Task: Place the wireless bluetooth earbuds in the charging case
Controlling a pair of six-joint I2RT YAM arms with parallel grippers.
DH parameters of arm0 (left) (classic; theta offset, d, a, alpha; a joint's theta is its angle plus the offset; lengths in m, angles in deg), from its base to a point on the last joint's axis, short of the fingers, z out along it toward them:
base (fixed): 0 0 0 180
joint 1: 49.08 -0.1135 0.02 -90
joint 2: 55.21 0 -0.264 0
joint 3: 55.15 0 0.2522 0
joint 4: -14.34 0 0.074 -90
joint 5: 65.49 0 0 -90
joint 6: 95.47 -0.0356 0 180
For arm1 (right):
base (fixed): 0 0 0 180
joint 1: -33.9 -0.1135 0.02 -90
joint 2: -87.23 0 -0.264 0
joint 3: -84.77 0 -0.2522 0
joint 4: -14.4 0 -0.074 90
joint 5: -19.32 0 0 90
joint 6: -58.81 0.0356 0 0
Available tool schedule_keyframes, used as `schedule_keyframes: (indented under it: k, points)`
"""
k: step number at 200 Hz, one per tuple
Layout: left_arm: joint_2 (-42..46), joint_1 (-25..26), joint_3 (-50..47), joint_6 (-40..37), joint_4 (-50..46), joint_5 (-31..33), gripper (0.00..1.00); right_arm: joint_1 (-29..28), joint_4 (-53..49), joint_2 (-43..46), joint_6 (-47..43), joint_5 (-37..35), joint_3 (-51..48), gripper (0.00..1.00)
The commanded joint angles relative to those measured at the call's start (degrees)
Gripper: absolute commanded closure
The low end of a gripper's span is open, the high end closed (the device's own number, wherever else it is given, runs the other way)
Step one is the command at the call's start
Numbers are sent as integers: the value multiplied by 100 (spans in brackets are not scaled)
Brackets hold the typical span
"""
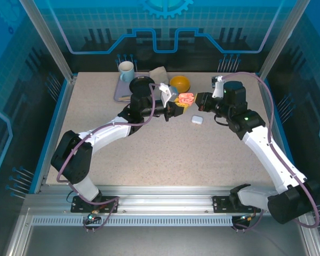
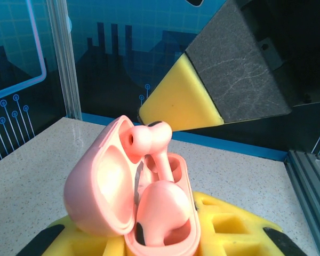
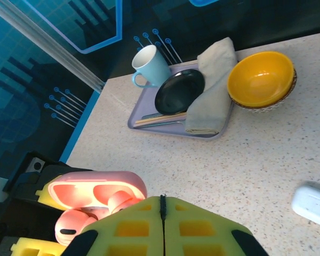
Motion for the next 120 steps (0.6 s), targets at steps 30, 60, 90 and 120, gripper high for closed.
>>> schedule_keyframes:
  k: [30, 60, 90, 120]
  points:
    - [14, -10, 179, -14, 203, -180, 100, 47, -2, 393, 93, -341, 46, 80]
    - [1, -16, 175, 12, 238, -167, 100, 47, 116, 444, 287, -9, 22, 59]
    - [5, -19, 190, 38, 263, -167, 100, 20, 162, 342, 405, 187, 34, 57]
    - [1, -15, 217, 73, 303, -168, 100, -15, 216, 229, 426, 235, 20, 57]
